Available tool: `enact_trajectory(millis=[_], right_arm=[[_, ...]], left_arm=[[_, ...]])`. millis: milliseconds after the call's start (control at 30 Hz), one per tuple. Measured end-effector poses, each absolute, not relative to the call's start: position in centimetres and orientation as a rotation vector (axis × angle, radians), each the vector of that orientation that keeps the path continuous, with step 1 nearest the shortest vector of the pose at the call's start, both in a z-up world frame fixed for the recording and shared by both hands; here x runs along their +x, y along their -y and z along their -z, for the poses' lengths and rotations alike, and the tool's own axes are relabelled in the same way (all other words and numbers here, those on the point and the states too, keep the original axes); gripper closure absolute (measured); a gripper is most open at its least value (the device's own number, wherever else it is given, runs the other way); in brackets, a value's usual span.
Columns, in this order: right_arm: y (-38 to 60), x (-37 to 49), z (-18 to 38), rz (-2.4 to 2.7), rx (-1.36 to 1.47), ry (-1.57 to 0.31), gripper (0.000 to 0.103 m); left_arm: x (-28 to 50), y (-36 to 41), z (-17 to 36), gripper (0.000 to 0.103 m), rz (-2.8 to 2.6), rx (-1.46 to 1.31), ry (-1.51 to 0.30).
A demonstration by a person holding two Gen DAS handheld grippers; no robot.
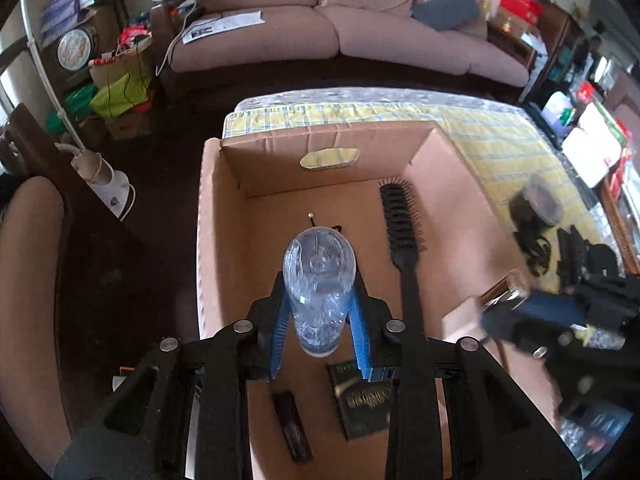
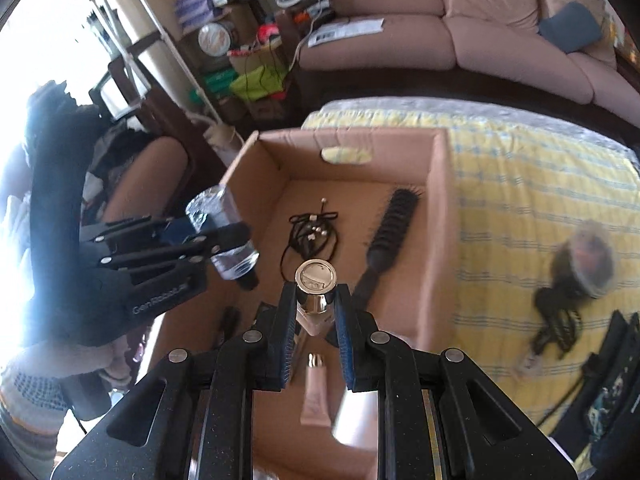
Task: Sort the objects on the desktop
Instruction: 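Carry the Olay bottle and gold-capped bottle into the box and release both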
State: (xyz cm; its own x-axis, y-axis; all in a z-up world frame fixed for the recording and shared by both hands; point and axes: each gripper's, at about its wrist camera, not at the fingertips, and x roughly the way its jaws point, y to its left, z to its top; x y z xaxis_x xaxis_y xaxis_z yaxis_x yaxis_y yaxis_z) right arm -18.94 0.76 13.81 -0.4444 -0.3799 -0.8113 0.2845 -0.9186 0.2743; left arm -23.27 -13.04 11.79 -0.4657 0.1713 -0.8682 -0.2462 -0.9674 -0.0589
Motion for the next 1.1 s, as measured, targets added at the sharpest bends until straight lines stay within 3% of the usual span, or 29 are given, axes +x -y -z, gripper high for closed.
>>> enact_trajectory(millis=[533,633,700,900,1100], right_arm=[[1.5,-24.3,-6.9,2.292,1.591,0.123,0.083],[1.1,-24.6,-7.4,2.318,1.578,0.163,0.073],[0.8,-24.4,-8.0,2.333,1.551,0.177,0.064],[0.3,-23.6,-10.0,2.379,1.466,0.142,0.063],[-0.1,-22.5,-11.6,2.403,1.426,0.143,0.063]], left_arm=[[-25.2,11.7,-9.1,0.077,-2.409,-1.552,-0.419],[-25.8,11.9,-9.4,0.076,-2.454,-1.534,-0.38],[-26.1,12.1,-9.8,0.068,-2.474,-1.518,-0.336],[-26.0,12.6,-11.3,0.057,-2.504,-1.477,-0.283],[-25.2,13.0,-12.2,0.053,-2.522,-1.476,-0.297]])
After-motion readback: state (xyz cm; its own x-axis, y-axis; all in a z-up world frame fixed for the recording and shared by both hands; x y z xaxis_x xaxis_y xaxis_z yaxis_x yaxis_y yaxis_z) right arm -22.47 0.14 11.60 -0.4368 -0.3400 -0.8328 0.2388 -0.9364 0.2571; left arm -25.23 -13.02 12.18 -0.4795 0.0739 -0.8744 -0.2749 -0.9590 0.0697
